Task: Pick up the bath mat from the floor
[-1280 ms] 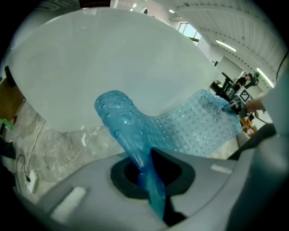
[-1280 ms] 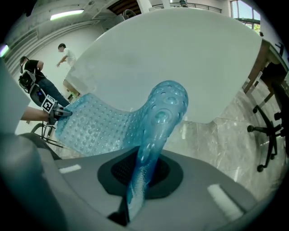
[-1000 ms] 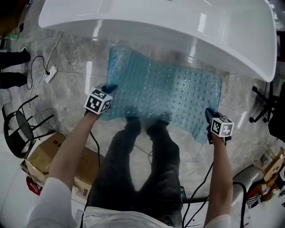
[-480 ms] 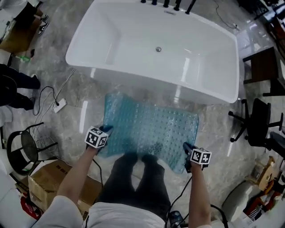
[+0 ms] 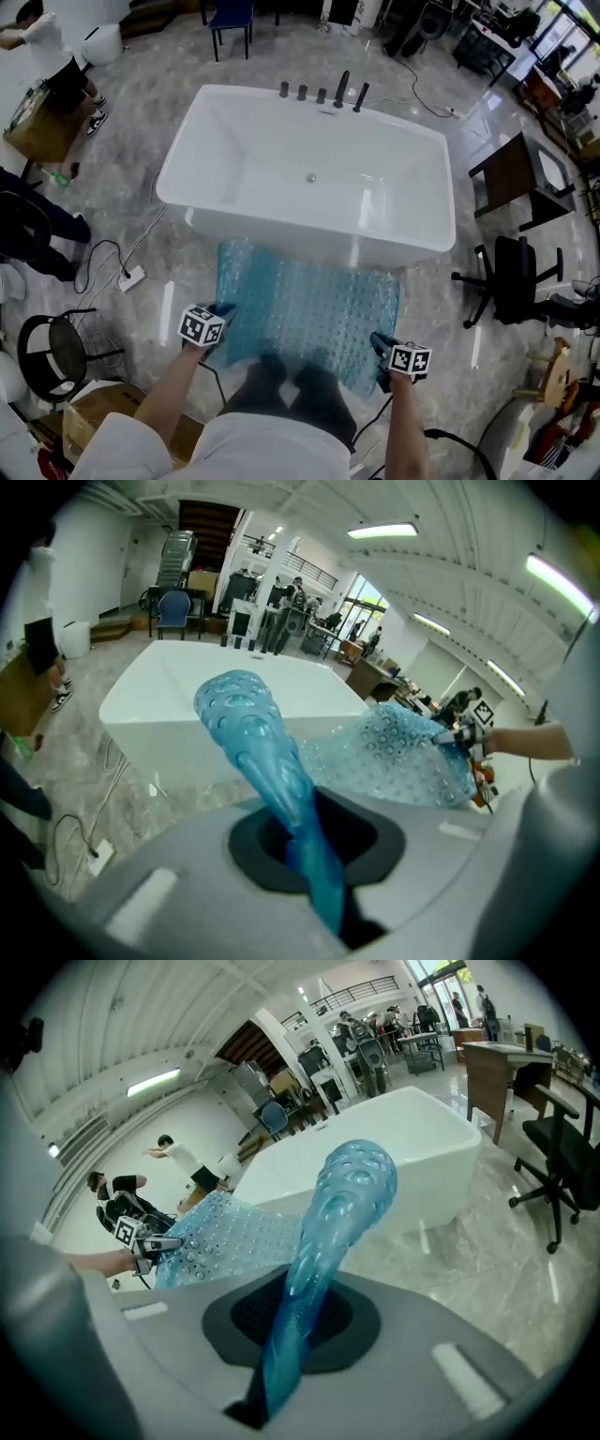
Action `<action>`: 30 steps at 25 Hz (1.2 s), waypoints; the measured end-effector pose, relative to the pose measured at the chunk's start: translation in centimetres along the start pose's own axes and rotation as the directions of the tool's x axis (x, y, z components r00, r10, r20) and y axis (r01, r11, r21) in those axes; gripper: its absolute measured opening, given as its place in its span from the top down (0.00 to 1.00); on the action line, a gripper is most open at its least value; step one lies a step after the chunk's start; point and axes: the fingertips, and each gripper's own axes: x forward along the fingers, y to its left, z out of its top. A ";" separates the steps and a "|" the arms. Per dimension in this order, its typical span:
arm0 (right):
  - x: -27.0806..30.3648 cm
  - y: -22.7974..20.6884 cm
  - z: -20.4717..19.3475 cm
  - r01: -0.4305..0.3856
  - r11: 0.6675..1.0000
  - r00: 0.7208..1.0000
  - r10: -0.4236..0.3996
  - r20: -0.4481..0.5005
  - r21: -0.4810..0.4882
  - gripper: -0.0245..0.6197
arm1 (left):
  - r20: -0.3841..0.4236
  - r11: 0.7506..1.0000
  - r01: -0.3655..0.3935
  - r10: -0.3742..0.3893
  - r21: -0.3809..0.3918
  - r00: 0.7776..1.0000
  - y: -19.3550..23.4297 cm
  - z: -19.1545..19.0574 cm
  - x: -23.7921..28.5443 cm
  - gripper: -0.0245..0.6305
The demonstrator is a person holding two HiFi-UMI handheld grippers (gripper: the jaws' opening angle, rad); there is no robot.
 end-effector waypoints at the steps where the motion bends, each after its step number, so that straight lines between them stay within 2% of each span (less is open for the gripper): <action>1: -1.2 0.6 0.1 -0.005 1.000 1.000 0.005 0.015 -0.006 0.93 | 0.013 1.000 0.002 -0.002 0.008 1.000 -1.0 0.4 -1.0 0.93; 4: -5.0 2.4 0.3 -0.035 0.999 0.998 0.036 0.054 -0.027 0.93 | 0.050 1.000 -0.002 0.000 0.026 0.999 -3.8 1.4 -3.9 0.93; 8: -10.7 3.7 -1.2 -0.103 0.994 0.989 0.105 0.103 -0.032 0.93 | 0.111 1.000 0.009 -0.010 0.003 0.994 -9.0 0.7 -7.4 0.93; 13: -16.9 4.3 -2.6 -0.249 0.968 0.948 0.244 0.202 -0.001 0.93 | 0.204 0.999 -0.003 -0.007 0.050 0.979 -16.2 0.0 -10.8 0.93; 16: -20.6 3.6 -3.7 -0.297 0.955 0.927 0.290 0.236 -0.005 0.93 | 0.241 0.998 0.003 -0.017 0.058 0.970 -21.1 -1.0 -11.8 0.93; 24: -27.4 3.0 -7.3 -0.344 0.936 0.908 0.352 0.227 -0.075 0.93 | 0.313 1.000 -0.003 -0.007 0.029 0.950 -29.9 -4.3 -13.5 0.93; 30: -29.6 4.6 -8.7 -0.419 0.904 0.874 0.427 0.231 -0.084 0.93 | 0.374 0.998 0.046 -0.027 -0.044 0.927 -32.6 -6.4 -15.6 0.93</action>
